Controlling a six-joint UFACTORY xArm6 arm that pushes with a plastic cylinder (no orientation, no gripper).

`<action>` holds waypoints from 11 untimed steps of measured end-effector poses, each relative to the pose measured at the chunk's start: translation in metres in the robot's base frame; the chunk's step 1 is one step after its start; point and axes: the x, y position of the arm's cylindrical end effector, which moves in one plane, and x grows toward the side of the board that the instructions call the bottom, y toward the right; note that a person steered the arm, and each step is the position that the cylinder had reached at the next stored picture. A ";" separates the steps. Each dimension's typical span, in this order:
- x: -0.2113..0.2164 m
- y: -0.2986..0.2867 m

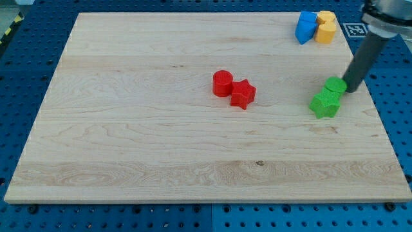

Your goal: Separate red circle and red star

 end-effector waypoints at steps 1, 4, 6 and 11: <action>-0.008 -0.053; -0.011 -0.136; -0.014 -0.160; -0.021 -0.192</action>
